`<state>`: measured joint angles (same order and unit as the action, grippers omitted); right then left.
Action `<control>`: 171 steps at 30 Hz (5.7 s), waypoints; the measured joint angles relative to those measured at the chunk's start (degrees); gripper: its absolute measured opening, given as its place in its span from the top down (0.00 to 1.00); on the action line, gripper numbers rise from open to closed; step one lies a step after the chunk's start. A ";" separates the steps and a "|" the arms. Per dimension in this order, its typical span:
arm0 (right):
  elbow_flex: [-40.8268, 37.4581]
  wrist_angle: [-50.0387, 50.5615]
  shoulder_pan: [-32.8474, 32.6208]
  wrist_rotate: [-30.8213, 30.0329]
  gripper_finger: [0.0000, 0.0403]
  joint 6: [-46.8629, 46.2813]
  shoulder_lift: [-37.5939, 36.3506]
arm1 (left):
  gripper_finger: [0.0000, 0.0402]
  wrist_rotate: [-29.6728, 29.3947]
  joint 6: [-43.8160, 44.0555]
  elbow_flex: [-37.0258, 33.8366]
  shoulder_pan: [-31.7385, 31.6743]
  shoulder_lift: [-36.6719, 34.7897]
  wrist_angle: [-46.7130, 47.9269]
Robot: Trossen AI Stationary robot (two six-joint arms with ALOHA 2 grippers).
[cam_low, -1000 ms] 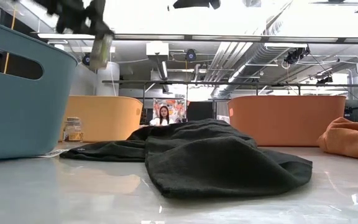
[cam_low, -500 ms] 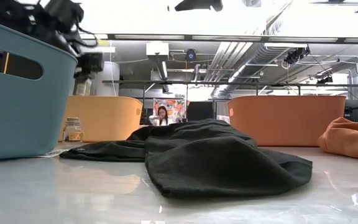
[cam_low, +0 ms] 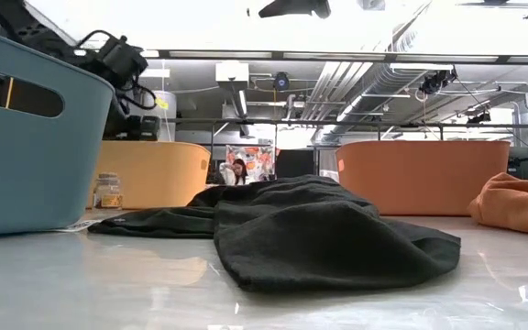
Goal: Sort spices by type
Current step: Put the top black spice bottle into the yellow bin
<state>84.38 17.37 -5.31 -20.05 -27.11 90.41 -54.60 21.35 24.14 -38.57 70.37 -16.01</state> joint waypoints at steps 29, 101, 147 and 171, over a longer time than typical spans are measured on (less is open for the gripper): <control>0.00 0.00 -0.25 0.00 0.14 0.02 0.00 | 0.47 4.61 -1.01 0.00 -1.05 6.73 -7.17; 0.00 1.90 -0.47 0.02 0.14 0.81 0.00 | 0.37 11.58 -4.92 0.09 -1.51 12.28 -16.07; 0.00 4.28 -0.32 0.02 0.14 0.59 0.00 | 0.27 41.64 -13.52 0.10 4.68 -11.90 9.36; 0.00 4.24 -0.47 0.02 0.14 1.44 0.00 | 0.27 47.35 -23.98 58.14 -5.18 28.51 83.08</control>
<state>84.38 21.60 -5.78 -20.03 -25.67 90.41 -7.25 -2.63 82.28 -43.75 98.88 67.07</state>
